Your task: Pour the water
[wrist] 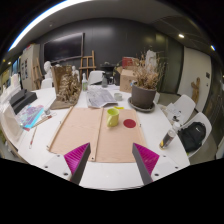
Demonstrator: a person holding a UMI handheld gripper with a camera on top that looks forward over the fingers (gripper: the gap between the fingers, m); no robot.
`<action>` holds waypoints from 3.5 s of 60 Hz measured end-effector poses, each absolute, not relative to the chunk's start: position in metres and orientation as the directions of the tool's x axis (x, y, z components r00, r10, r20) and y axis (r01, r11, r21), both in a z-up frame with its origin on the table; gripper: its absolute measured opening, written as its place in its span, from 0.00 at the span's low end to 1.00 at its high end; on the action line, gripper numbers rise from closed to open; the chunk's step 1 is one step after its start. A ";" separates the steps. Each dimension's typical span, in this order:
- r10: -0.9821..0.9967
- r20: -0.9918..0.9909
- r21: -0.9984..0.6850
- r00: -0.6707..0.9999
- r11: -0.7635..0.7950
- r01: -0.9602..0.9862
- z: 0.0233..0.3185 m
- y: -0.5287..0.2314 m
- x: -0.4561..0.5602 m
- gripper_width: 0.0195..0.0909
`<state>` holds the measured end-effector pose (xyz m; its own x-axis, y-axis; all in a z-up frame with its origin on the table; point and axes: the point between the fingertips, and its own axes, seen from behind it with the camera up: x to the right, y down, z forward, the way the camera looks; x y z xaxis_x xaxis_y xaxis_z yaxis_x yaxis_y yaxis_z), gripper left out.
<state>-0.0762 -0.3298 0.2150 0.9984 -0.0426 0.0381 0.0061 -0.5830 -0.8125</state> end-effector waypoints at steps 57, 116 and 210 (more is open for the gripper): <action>-0.232 0.003 -0.868 0.973 -0.484 -0.113 0.051 -0.212 0.265 0.92; -0.260 0.376 -0.861 0.889 -0.452 0.232 0.142 -0.126 0.290 0.09; -0.080 0.104 -0.900 0.991 -0.431 0.060 0.107 0.041 0.079 0.09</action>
